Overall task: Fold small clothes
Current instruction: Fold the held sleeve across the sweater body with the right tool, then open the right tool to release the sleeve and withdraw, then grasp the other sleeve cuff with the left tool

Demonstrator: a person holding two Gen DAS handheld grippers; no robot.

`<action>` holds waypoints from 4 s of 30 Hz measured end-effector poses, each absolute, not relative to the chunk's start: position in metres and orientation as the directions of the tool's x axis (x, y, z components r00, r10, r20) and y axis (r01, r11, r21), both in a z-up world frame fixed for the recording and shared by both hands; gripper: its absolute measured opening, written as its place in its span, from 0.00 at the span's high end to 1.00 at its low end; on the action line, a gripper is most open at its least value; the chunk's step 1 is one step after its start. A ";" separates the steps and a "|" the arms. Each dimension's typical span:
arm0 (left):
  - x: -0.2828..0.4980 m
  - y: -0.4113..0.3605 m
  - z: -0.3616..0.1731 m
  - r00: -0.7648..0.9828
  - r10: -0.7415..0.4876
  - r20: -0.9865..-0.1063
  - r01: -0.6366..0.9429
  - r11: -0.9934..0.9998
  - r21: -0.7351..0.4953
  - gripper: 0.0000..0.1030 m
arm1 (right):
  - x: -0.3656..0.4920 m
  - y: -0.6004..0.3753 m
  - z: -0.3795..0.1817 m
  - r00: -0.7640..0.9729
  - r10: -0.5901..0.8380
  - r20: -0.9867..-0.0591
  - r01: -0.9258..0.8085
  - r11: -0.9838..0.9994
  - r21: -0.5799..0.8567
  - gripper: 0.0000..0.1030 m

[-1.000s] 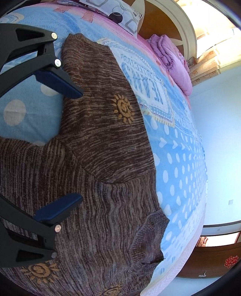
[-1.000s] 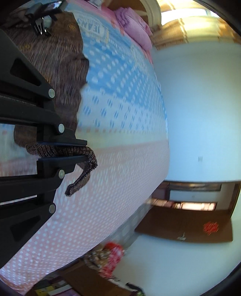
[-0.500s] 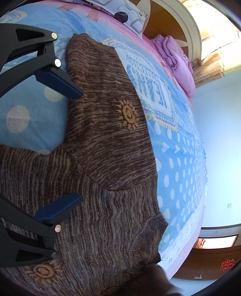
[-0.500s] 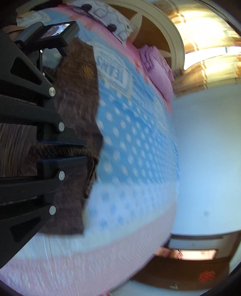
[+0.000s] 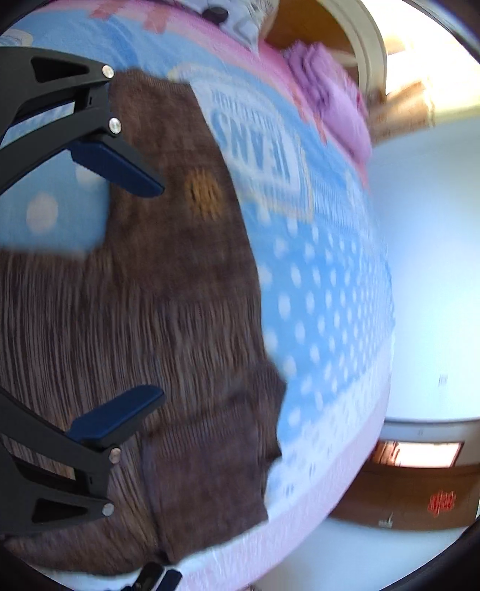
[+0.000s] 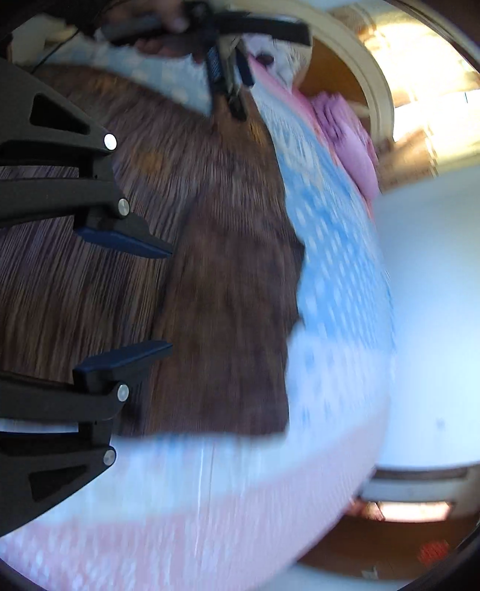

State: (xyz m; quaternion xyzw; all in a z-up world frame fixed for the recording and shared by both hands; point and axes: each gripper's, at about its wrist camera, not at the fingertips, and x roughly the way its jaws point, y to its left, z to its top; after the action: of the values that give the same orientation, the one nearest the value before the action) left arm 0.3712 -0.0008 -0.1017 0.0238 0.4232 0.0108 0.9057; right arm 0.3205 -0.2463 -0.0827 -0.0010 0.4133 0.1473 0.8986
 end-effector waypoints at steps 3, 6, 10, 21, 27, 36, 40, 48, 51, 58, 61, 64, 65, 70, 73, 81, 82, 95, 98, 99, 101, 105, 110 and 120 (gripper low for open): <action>0.382 -0.029 -0.104 0.611 -0.045 -0.791 0.055 0.998 -0.014 0.04 | 0.307 -0.279 -0.082 0.655 0.204 -0.727 -0.210 0.974 0.085 0.53; 0.393 -0.056 -0.117 0.575 -0.081 -0.814 0.084 0.996 -0.039 0.20 | 0.298 -0.302 -0.086 0.686 0.187 -0.703 -0.178 0.980 0.087 0.51; 0.408 -0.082 -0.140 0.537 -0.063 -0.841 0.081 0.996 -0.022 0.30 | 0.299 -0.313 -0.100 0.695 0.193 -0.693 -0.168 0.980 0.104 0.47; 0.410 -0.087 -0.165 0.640 0.089 -0.763 0.034 0.989 0.144 0.04 | 0.309 -0.333 -0.128 0.600 0.148 -0.786 -0.073 0.989 0.130 0.96; 0.414 -0.069 -0.167 0.620 0.041 -0.783 -0.010 0.999 0.044 0.00 | 0.293 -0.361 -0.117 0.653 0.075 -0.753 0.040 0.990 0.133 1.00; 0.412 -0.053 -0.172 0.607 0.001 -0.795 -0.038 0.999 -0.027 0.00 | 0.261 -0.332 -0.125 0.550 0.205 -0.810 -0.027 0.973 0.228 0.88; 0.411 -0.061 -0.171 0.616 0.039 -0.786 -0.035 0.999 0.023 0.00 | 0.238 -0.338 -0.116 0.577 0.163 -0.800 -0.015 0.982 0.190 0.98; 0.408 -0.054 -0.174 0.596 0.014 -0.803 -0.041 0.999 -0.013 0.00 | 0.234 -0.329 -0.117 0.590 0.153 -0.793 -0.046 0.987 0.157 0.68; 0.409 -0.049 -0.175 0.585 -0.022 -0.811 -0.040 0.998 -0.056 0.00 | 0.230 -0.319 -0.104 0.639 0.113 -0.761 -0.045 0.993 0.111 0.47; 0.397 -0.044 -0.166 0.614 0.065 -0.787 -0.057 0.998 0.038 0.00 | 0.272 -0.255 -0.059 0.691 0.219 -0.689 -0.218 0.972 0.091 0.47; 0.384 -0.029 -0.159 0.640 0.084 -0.764 -0.087 0.996 0.037 0.00 | 0.308 -0.233 -0.058 0.677 0.249 -0.692 -0.232 0.965 0.121 0.47; 0.368 -0.007 -0.144 0.677 0.104 -0.728 -0.112 0.993 0.038 0.00 | 0.339 -0.203 -0.068 0.654 0.286 -0.701 -0.280 0.952 0.127 0.47; 0.361 0.004 -0.137 0.693 0.109 -0.712 -0.122 0.992 0.033 0.00 | 0.352 -0.192 -0.076 0.649 0.265 -0.713 -0.275 0.956 0.105 0.47; 0.347 0.059 -0.120 0.706 0.167 -0.688 -0.176 0.983 0.058 0.00 | 0.384 -0.145 -0.112 0.589 0.280 -0.758 -0.330 0.940 0.091 0.52; 0.350 0.091 -0.127 0.679 0.237 -0.695 -0.236 0.967 0.098 0.00 | 0.379 -0.127 -0.131 0.539 0.297 -0.788 -0.378 0.921 0.089 0.55; 0.340 0.163 -0.151 0.598 0.348 -0.722 -0.403 0.909 0.104 0.00 | 0.371 -0.119 -0.110 0.582 0.316 -0.749 -0.412 0.909 0.064 0.55; 0.338 0.170 -0.153 0.588 0.368 -0.720 -0.425 0.898 0.112 0.00 | 0.376 -0.120 -0.106 0.594 0.317 -0.739 -0.393 0.916 0.076 0.55; 0.329 0.234 -0.165 0.519 0.382 -0.764 -0.543 0.838 0.050 0.00 | 0.366 -0.096 -0.139 0.549 0.280 -0.788 -0.400 0.915 0.047 0.53; 0.329 0.242 -0.162 0.517 0.407 -0.753 -0.563 0.824 0.059 0.00 | 0.362 -0.094 -0.139 0.558 0.262 -0.788 -0.405 0.914 0.017 0.53; 0.329 0.245 -0.163 0.512 0.409 -0.755 -0.566 0.822 0.061 0.00 | 0.362 -0.095 -0.139 0.558 0.262 -0.788 -0.405 0.914 0.017 0.53; 0.331 0.249 -0.165 0.500 0.417 -0.759 -0.570 0.818 0.074 0.00 | 0.364 -0.094 -0.138 0.559 0.263 -0.786 -0.405 0.914 0.018 0.53; 0.334 0.262 -0.166 0.510 0.388 -0.768 -0.579 0.815 0.027 0.00 | 0.357 -0.088 -0.138 0.575 0.260 -0.775 -0.423 0.906 -0.010 0.53; 0.338 0.261 -0.169 0.552 0.299 -0.779 -0.537 0.842 -0.058 0.06 | 0.354 -0.088 -0.137 0.588 0.263 -0.765 -0.420 0.907 -0.011 0.52; 0.356 0.240 -0.171 0.559 0.261 -0.787 -0.445 0.895 -0.018 0.52 | 0.350 -0.080 -0.139 0.590 0.254 -0.766 -0.433 0.901 -0.035 0.42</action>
State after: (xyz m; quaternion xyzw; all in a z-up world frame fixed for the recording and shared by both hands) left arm 0.3558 0.2403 -0.1706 -0.1080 0.4242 0.2015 0.8762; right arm 0.3505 -0.0796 -0.1394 -0.1097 0.4089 0.1941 0.8849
